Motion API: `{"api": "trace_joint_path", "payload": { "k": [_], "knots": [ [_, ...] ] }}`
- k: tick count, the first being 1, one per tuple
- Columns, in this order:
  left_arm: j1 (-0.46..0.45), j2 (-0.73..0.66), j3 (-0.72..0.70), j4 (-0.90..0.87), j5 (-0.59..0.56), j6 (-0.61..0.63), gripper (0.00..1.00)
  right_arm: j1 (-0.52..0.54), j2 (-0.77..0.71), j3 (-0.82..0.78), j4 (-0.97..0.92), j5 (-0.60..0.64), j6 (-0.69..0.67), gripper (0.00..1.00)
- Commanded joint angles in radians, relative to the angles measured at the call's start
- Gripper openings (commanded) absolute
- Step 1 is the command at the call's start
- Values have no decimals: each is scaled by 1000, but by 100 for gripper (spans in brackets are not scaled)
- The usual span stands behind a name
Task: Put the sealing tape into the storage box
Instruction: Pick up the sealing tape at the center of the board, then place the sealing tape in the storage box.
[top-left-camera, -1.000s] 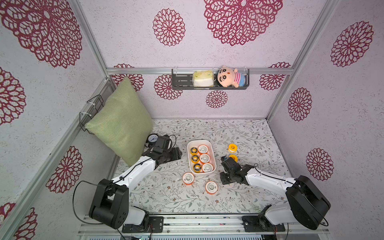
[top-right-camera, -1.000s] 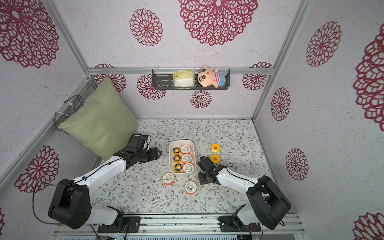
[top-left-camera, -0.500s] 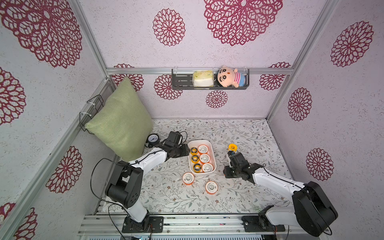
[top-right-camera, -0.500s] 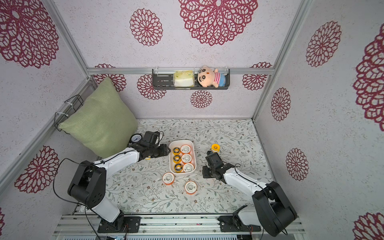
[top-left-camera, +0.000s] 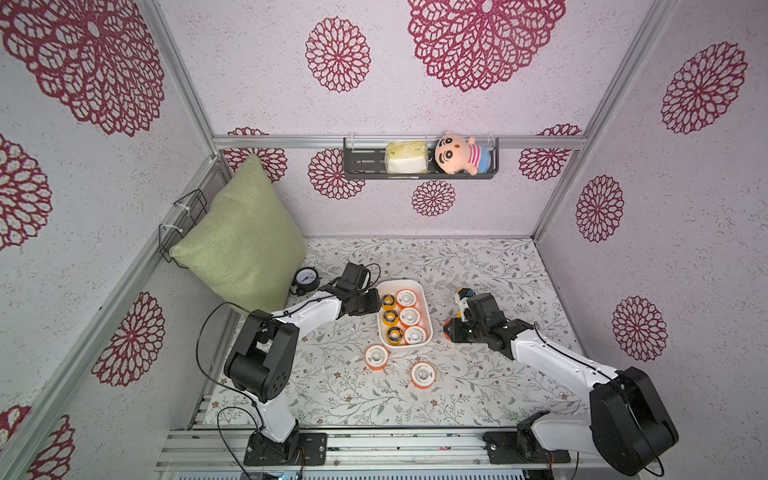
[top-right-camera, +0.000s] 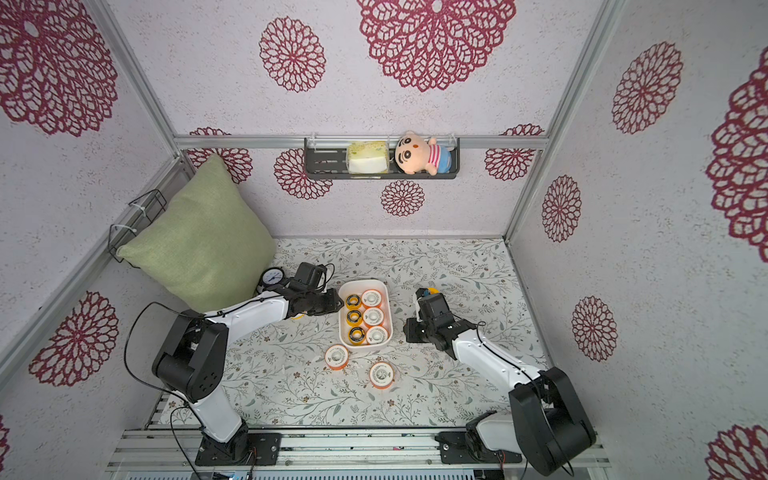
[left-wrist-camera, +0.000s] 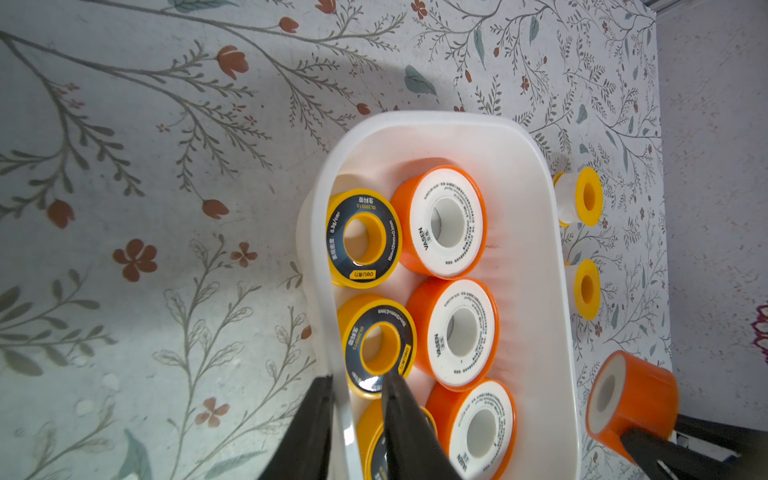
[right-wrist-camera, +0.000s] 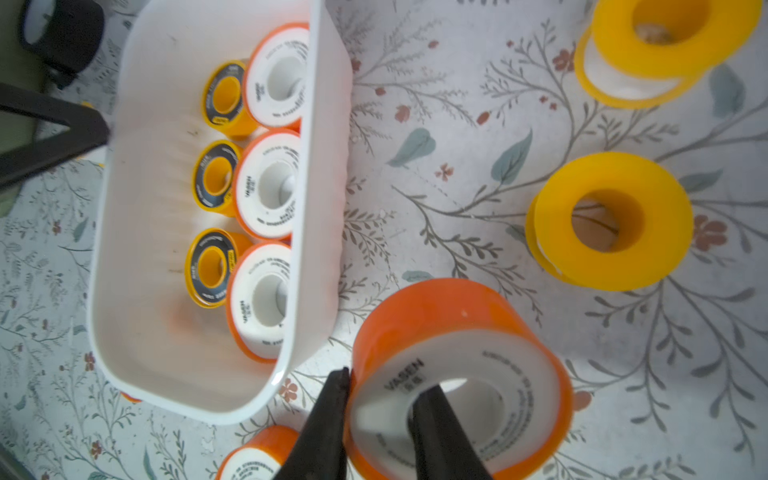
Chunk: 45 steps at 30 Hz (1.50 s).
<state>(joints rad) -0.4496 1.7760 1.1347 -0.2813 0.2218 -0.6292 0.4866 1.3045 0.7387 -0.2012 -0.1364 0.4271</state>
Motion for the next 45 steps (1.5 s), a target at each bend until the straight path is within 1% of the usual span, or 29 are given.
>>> {"api": "trace_joint_path", "payload": {
  "k": [1, 6, 9, 12, 16, 18, 23, 29, 33, 45],
  "knots": [
    [-8, 19, 24, 6, -14, 6, 27, -5, 15, 66, 30, -32, -27, 25],
    [-10, 15, 33, -25, -72, 12, 28, -5, 49, 125, 19, -39, -40, 25],
    [-12, 23, 44, -33, -76, 20, 28, -5, 72, 167, 11, -38, -52, 25],
    [-17, 43, 58, -39, -67, 23, 27, -6, 105, 217, 17, -66, -65, 25],
    [-24, 58, 66, -39, -74, 23, 24, 4, 170, 298, 14, -93, -83, 25],
    [-24, 66, 72, -40, -70, 21, 20, 14, 204, 339, 7, -95, -92, 25],
    [-25, 72, 86, -46, -76, 20, 19, 44, 297, 451, -12, -100, -110, 25],
    [-27, 86, 106, -64, -82, 28, 18, 82, 410, 575, -57, -59, -131, 25],
    [-26, 93, 118, -71, -85, 35, 17, 106, 488, 665, -124, -4, -152, 25],
    [-26, 99, 127, -81, -89, 43, 16, 139, 670, 889, -272, 93, -184, 25]
  ]
}}
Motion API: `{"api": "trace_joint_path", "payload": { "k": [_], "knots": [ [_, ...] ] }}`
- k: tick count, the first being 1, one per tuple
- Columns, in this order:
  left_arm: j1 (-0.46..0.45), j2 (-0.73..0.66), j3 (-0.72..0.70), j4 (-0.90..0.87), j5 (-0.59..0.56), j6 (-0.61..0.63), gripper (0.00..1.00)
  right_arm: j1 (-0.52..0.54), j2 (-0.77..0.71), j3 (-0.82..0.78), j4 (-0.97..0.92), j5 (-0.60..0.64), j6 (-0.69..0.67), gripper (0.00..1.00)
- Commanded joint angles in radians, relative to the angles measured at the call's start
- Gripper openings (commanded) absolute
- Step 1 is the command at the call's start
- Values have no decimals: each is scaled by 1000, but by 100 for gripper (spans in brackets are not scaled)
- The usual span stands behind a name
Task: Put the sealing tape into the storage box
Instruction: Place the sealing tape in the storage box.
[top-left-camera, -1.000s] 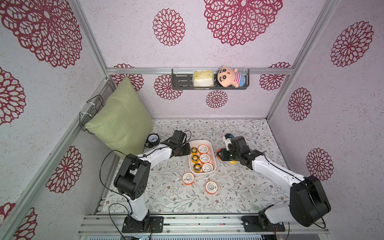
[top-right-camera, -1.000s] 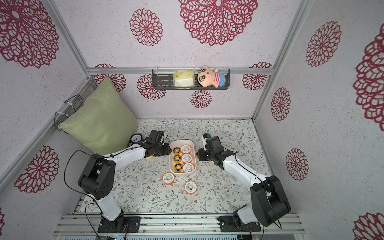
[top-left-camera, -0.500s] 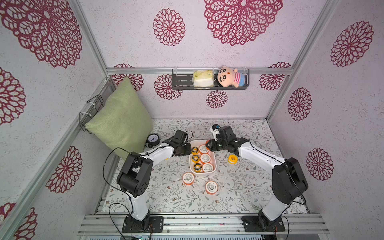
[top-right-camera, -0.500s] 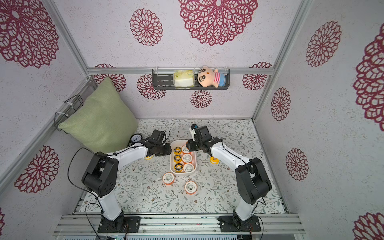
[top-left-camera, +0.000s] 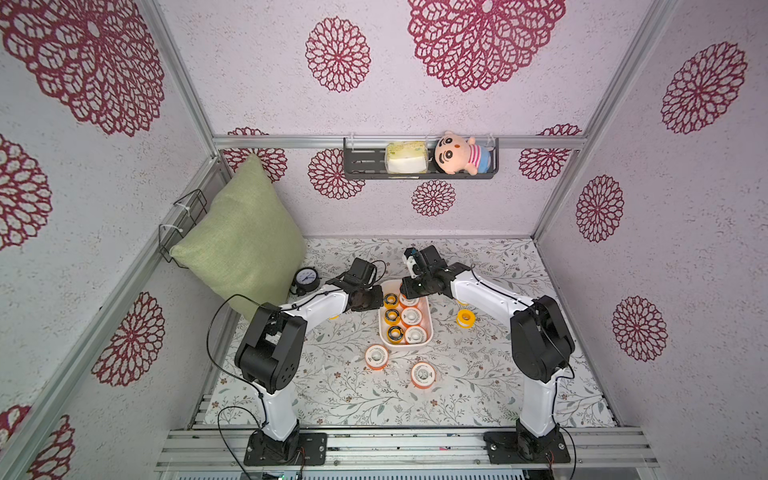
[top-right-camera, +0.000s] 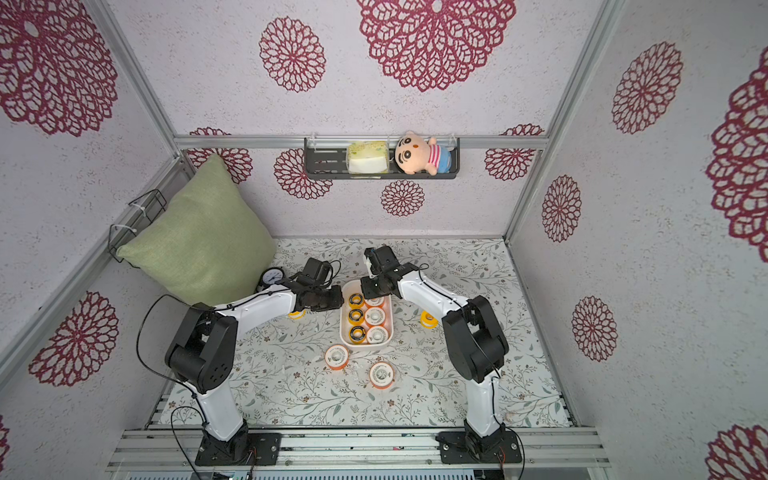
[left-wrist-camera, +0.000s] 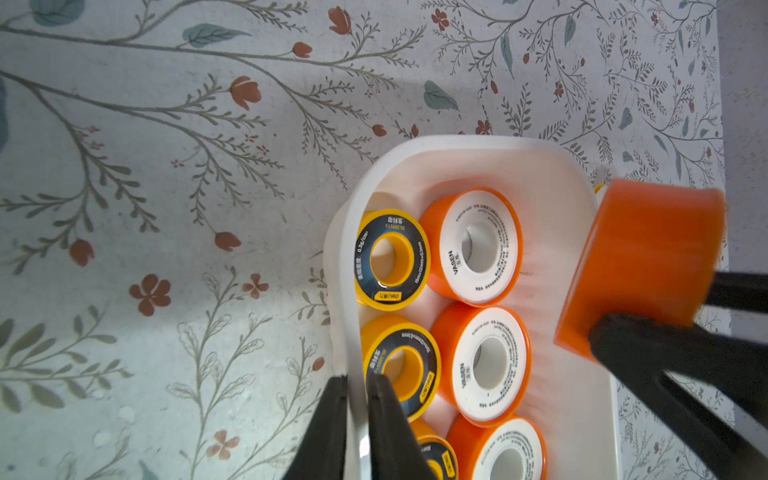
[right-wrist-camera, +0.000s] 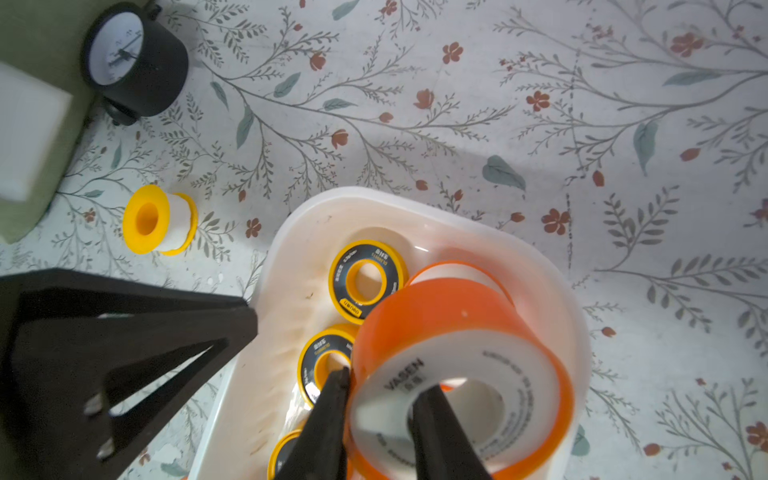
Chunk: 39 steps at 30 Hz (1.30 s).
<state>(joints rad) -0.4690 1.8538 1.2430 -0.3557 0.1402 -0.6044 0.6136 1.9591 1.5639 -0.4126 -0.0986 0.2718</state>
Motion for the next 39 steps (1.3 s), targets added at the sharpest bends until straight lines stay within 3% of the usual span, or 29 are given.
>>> {"api": "trace_joint_path", "payload": {
  "k": [1, 12, 39],
  "knots": [
    [-7, 23, 19, -8, -7, 18, 16, 14, 33, 87, -82, 63, -29, 25],
    [-7, 27, 24, -11, -10, 19, 16, 34, 120, 211, -191, 111, -47, 26],
    [-10, 24, 22, -21, -25, 23, 17, 40, 213, 318, -275, 168, -53, 29]
  ]
}}
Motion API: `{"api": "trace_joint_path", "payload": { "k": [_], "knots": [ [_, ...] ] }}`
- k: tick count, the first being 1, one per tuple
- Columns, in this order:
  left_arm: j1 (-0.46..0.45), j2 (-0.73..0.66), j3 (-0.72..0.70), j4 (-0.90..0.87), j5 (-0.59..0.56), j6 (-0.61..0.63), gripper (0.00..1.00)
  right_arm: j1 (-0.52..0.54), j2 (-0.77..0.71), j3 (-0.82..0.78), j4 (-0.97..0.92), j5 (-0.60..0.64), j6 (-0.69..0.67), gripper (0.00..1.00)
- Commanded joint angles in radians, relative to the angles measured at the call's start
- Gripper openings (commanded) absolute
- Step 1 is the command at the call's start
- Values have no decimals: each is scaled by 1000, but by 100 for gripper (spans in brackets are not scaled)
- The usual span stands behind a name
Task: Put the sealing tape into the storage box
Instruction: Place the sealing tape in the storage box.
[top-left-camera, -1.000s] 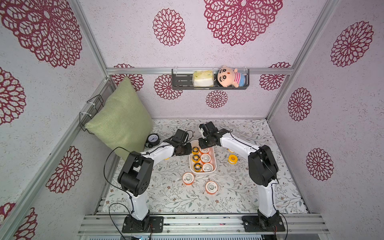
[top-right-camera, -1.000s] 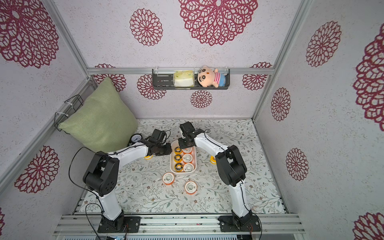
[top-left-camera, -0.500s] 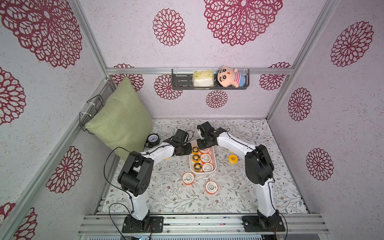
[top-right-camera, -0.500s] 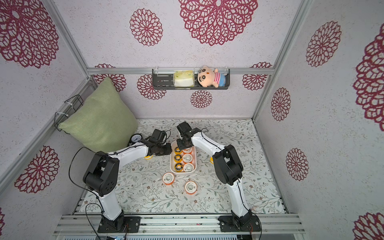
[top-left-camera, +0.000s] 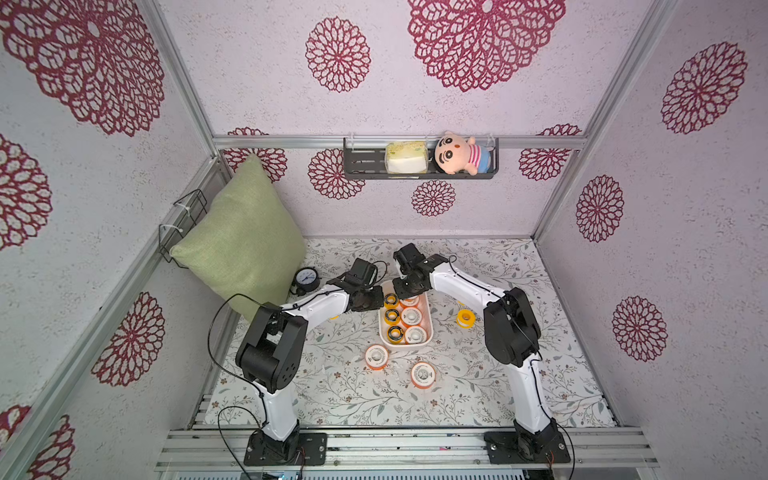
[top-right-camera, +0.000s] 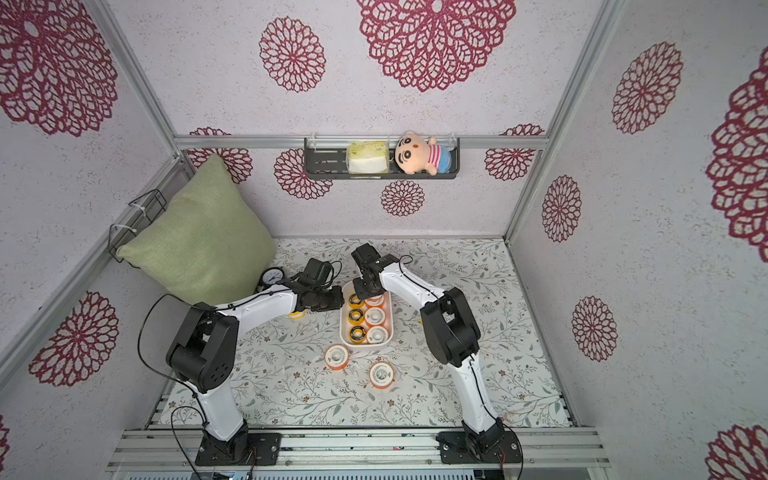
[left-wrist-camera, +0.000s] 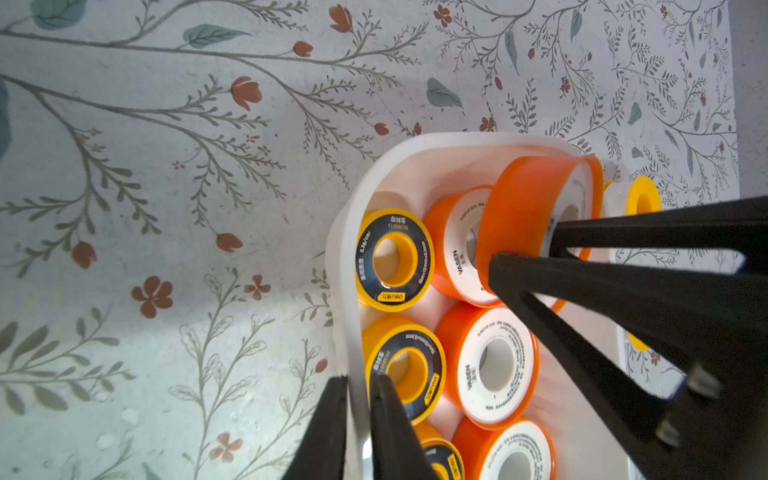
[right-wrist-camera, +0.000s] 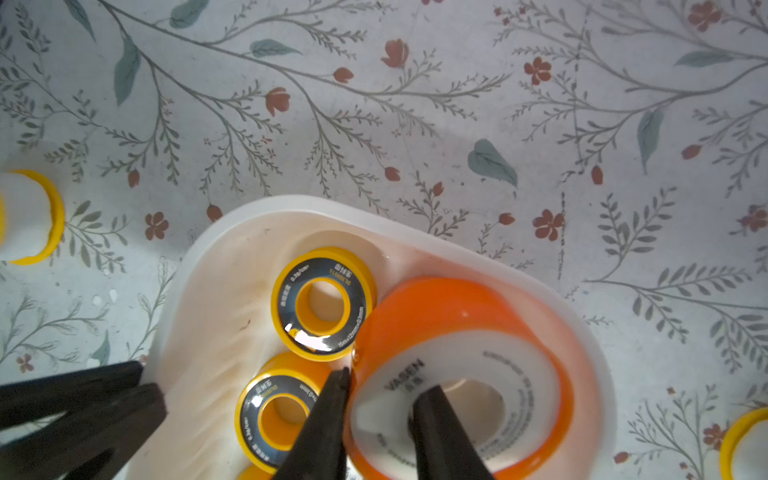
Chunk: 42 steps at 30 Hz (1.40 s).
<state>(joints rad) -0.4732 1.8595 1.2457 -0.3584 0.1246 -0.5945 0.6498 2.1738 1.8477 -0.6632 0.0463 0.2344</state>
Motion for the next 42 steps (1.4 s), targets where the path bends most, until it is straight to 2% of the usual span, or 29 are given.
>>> {"api": "trace_joint_path", "payload": {
  "k": [1, 10, 16, 29, 35, 42],
  "knots": [
    [-6, 19, 20, -18, -13, 13, 17, 4, -1, 35, -24, 23, -15, 29],
    [-6, 19, 21, -19, -13, 14, 18, 4, 17, 51, -43, 33, -16, 32],
    [-5, 19, 23, -19, -11, 15, 19, 4, 32, 68, -67, 36, -19, 38],
    [-6, 13, 25, -24, -11, 16, 20, 4, 21, 78, -81, 66, -17, 38],
    [-7, -25, 28, -28, -11, 16, 28, 4, -39, 48, -36, 20, -18, 43],
    [-8, -115, 12, -51, -33, 22, 38, -13, -202, -140, 161, -73, 2, 48]
  ]
}}
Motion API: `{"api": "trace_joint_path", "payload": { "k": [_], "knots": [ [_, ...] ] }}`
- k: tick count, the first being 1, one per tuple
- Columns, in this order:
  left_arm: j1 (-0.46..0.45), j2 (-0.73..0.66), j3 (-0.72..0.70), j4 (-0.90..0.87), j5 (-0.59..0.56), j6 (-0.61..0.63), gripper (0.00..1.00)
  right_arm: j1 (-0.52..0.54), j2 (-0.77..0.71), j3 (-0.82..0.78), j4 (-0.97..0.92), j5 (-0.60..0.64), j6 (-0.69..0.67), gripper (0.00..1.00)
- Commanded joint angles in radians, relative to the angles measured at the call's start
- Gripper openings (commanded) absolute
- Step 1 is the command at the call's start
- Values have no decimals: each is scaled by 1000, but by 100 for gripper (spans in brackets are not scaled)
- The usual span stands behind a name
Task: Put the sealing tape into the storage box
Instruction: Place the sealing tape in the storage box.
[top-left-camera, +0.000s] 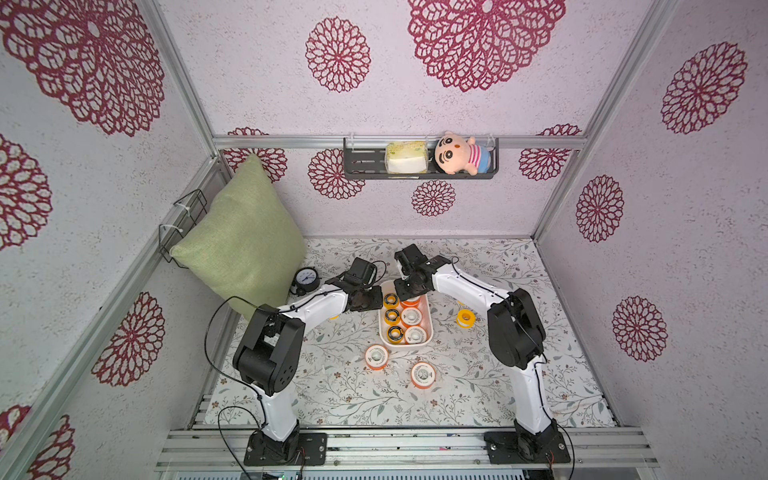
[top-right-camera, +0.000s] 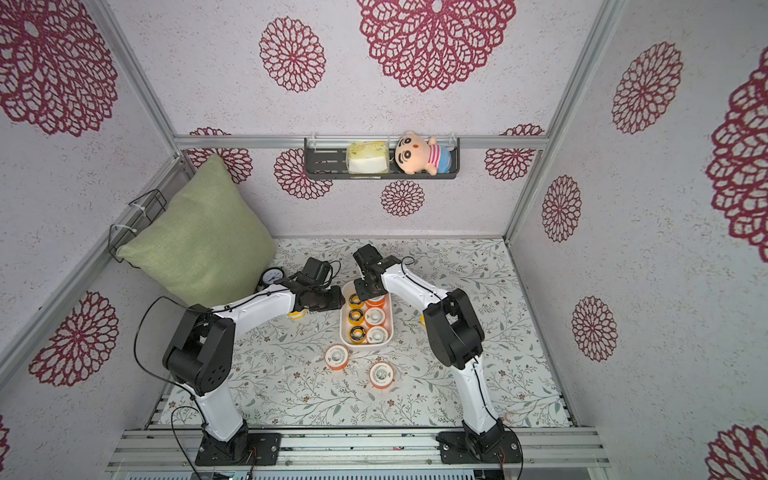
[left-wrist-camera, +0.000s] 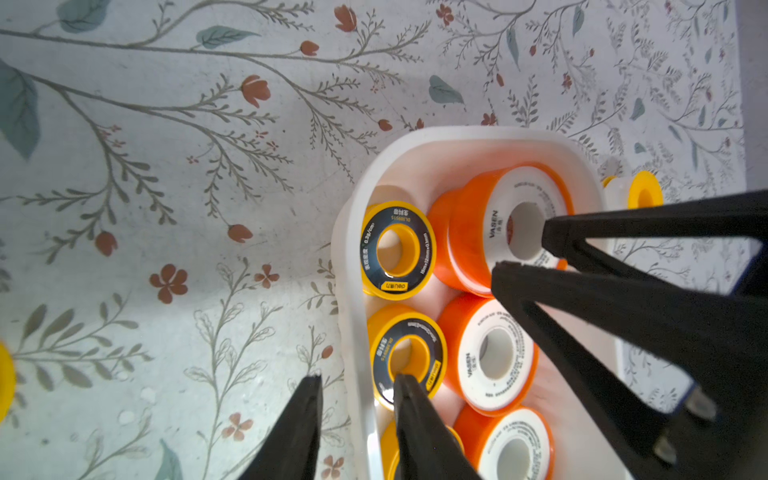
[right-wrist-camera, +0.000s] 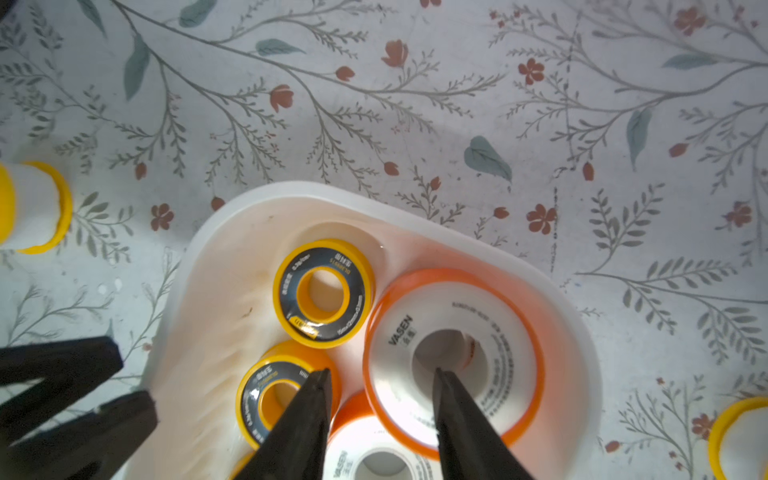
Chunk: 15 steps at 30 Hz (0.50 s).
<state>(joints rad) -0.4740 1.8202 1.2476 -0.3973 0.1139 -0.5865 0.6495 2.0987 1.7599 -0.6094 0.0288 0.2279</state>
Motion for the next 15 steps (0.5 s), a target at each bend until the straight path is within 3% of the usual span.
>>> {"api": "trace_joint_path", "payload": {
  "k": [1, 9, 15],
  "knots": [
    [-9, -91, 2, -16, -30, 16, 39, -18, -151, -86, 142, -72, 13, 48],
    [-29, -239, -103, -96, -113, 37, 45, -133, -392, -450, 465, -236, 126, 49],
    [-68, -348, -194, -158, -153, 35, 46, -211, -505, -625, 555, -286, 154, 49]
  ]
}}
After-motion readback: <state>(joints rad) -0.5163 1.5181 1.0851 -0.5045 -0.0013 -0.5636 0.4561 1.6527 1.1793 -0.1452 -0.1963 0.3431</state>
